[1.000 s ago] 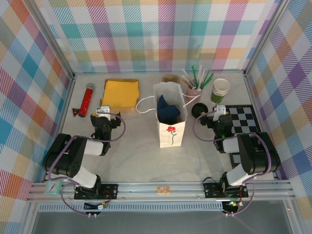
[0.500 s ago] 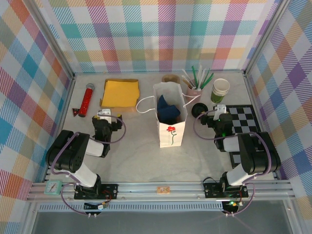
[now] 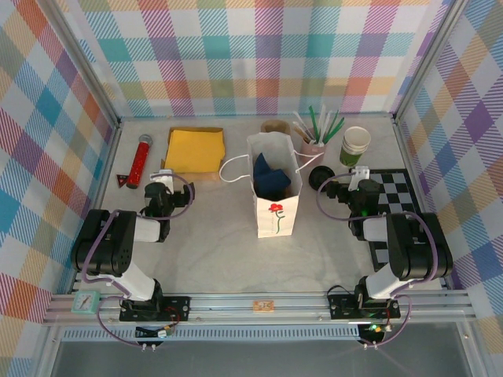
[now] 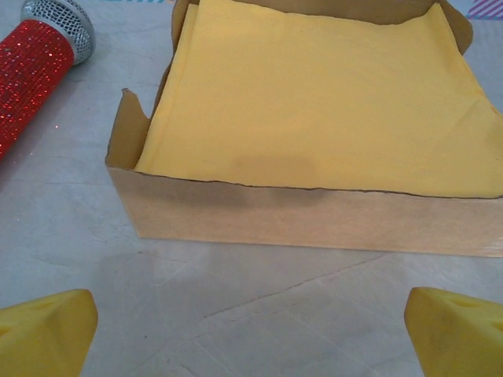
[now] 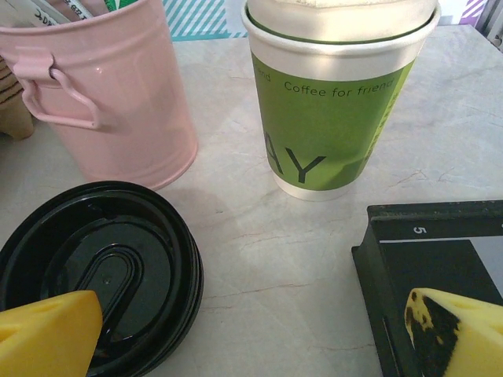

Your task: Pack the takeout coffee

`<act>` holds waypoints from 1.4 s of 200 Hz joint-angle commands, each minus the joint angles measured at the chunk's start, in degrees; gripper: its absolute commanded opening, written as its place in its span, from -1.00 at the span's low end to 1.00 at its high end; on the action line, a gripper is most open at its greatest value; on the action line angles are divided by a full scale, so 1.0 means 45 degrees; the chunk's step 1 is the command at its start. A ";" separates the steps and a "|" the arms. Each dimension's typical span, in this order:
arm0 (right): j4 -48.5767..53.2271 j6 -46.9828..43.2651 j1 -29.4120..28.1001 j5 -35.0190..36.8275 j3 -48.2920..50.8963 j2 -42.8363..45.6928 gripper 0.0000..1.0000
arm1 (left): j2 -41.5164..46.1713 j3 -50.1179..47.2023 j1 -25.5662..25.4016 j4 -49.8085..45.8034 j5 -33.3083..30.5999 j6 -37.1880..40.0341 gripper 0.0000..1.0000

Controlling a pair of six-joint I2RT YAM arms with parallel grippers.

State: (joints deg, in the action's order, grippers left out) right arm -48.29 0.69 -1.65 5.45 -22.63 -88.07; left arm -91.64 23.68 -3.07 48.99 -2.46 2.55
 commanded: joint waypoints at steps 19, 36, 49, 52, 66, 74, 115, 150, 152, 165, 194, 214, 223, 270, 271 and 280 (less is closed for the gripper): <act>0.0019 0.0158 0.0038 -0.0208 -0.0111 0.0041 0.98 | 0.0207 0.0074 0.0058 -0.0086 0.0351 -0.0156 1.00; 0.0009 0.0128 0.0053 -0.0223 -0.0107 0.0041 0.98 | 0.0237 0.0064 0.0075 -0.0063 0.0351 -0.0156 1.00; 0.0009 0.0158 0.0037 -0.0223 -0.0107 0.0041 0.98 | 0.0232 0.0070 0.0071 -0.0067 0.0351 -0.0145 1.00; 0.0009 0.0152 0.0050 -0.0234 -0.0107 0.0040 0.98 | 0.0227 0.0077 0.0064 -0.0067 0.0351 -0.0145 1.00; 0.0143 -0.0084 0.0062 -0.1023 -0.0196 0.0022 0.98 | 0.0221 0.0069 0.0064 -0.0086 0.0350 -0.0137 1.00; 0.0230 -0.0321 0.0131 -0.1703 -0.0185 0.0071 0.98 | 0.0215 0.0068 0.0068 -0.0077 0.0458 -0.0133 1.00; 0.0334 -0.0096 0.0501 -0.2426 -0.0283 0.0019 0.98 | 0.0190 0.0025 0.0310 0.0064 0.1483 -0.0016 0.99; 0.0341 -0.0105 0.0497 -0.2423 -0.0283 0.0013 0.98 | 0.0174 0.0030 0.0350 0.0070 0.1503 -0.0039 1.00; 0.0341 -0.0097 0.0492 -0.2423 -0.0288 0.0019 0.98 | 0.0174 0.0030 0.0350 0.0070 0.1503 -0.0039 1.00; 0.0341 -0.0104 0.0501 -0.2423 -0.0283 0.0016 0.98 | 0.0187 0.0011 0.0350 0.0094 0.1503 -0.0039 1.00; 0.0322 -0.0114 0.0488 -0.2404 -0.0283 0.0022 0.98 | 0.0212 -0.0028 0.0328 0.0129 0.1471 -0.0016 1.00; 0.0322 -0.0123 0.0500 -0.2422 -0.0274 0.0021 0.98 | 0.0207 -0.0028 0.0331 0.0140 0.1464 -0.0019 1.00; 0.0321 -0.0120 0.0502 -0.2412 -0.0263 0.0027 0.98 | 0.0210 -0.0028 0.0331 0.0141 0.1464 -0.0019 1.00; 0.0317 -0.0115 0.0493 -0.2422 -0.0263 0.0027 0.98 | 0.0207 -0.0028 0.0324 0.0148 0.1464 -0.0016 1.00; 0.0319 -0.0114 0.0498 -0.2413 -0.0263 0.0024 0.98 | 0.0207 -0.0028 0.0328 0.0148 0.1464 -0.0018 1.00; 0.0322 -0.0114 0.0495 -0.2409 -0.0263 0.0021 0.98 | 0.0208 -0.0028 0.0321 0.0148 0.1464 -0.0014 1.00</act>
State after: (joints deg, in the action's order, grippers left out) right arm -46.83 0.03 0.12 -4.16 -22.92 -88.09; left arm -91.64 23.66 -2.15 48.29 3.05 2.57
